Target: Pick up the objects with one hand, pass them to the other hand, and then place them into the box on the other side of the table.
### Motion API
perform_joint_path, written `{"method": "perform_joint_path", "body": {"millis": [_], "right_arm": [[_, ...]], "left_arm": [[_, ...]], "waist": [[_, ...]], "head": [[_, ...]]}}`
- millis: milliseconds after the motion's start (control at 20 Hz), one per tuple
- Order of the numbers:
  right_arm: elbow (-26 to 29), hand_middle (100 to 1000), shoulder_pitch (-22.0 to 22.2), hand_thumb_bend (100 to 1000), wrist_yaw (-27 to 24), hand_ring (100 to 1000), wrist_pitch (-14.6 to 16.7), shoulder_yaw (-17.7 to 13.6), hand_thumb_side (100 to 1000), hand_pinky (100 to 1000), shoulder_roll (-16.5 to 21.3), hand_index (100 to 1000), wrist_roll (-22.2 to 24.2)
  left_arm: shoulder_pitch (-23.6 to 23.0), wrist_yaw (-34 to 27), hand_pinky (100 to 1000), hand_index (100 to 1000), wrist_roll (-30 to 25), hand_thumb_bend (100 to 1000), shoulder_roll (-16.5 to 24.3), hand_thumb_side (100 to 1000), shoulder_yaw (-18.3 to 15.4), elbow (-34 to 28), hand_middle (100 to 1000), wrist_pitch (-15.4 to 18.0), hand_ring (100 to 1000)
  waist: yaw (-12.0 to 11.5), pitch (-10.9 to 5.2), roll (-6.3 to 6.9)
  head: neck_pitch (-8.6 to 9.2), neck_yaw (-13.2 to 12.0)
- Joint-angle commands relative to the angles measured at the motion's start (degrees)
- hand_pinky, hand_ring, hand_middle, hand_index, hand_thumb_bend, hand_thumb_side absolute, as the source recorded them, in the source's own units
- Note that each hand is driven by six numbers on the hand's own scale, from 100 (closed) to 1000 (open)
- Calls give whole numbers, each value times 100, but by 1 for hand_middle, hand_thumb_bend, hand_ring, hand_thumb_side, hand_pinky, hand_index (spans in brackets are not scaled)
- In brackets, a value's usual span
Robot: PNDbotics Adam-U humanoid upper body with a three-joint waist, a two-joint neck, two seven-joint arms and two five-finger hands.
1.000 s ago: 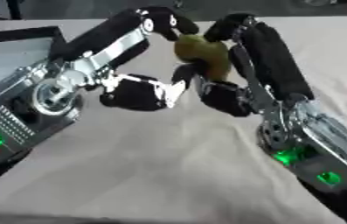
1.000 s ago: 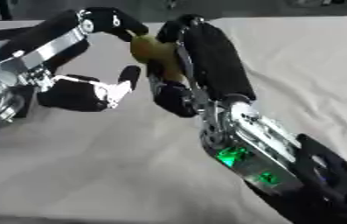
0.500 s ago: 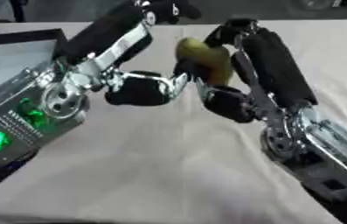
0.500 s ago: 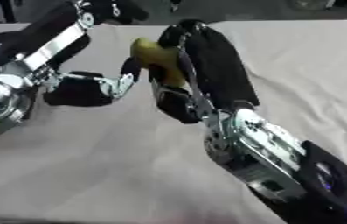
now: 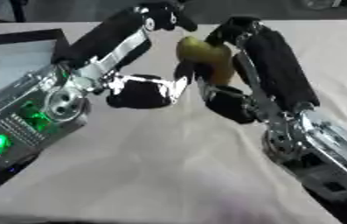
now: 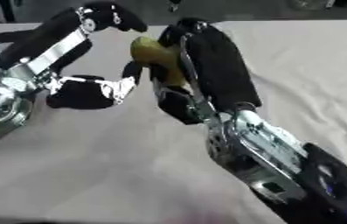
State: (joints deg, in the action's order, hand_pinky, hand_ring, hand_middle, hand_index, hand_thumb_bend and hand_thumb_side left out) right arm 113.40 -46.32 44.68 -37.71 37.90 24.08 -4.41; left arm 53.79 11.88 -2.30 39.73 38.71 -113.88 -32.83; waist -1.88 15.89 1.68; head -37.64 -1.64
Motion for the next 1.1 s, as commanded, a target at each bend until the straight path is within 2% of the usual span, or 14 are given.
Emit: {"method": "perform_joint_path", "body": {"millis": [50, 500, 900, 1100], "right_arm": [[119, 556, -100, 100, 158, 716, 118, -52, 100, 762, 79, 531, -14], [119, 555, -122, 100, 328, 716, 396, -63, 100, 767, 49, 533, 28], [119, 556, -110, 100, 314, 713, 533, -52, 100, 762, 47, 533, 56], [119, 555, -98, 100, 322, 711, 612, -46, 100, 762, 44, 533, 71]], "left_arm": [[43, -20, 1000, 839, -131, 100, 127, 227, -29, -71, 809, -116, 845], [38, 14, 1000, 843, -143, 100, 104, 234, -69, -71, 807, -256, 842], [37, 8, 1000, 889, 358, 100, 80, 211, -131, -71, 813, -166, 843], [32, 19, 1000, 874, 579, 100, 74, 212, -140, -71, 812, -142, 843]], "waist": [[1, -149, 69], [-1, -148, 67], [-1, -136, 75], [0, -131, 77]], "head": [[54, -21], [79, -29], [106, -46], [114, -65]]}}
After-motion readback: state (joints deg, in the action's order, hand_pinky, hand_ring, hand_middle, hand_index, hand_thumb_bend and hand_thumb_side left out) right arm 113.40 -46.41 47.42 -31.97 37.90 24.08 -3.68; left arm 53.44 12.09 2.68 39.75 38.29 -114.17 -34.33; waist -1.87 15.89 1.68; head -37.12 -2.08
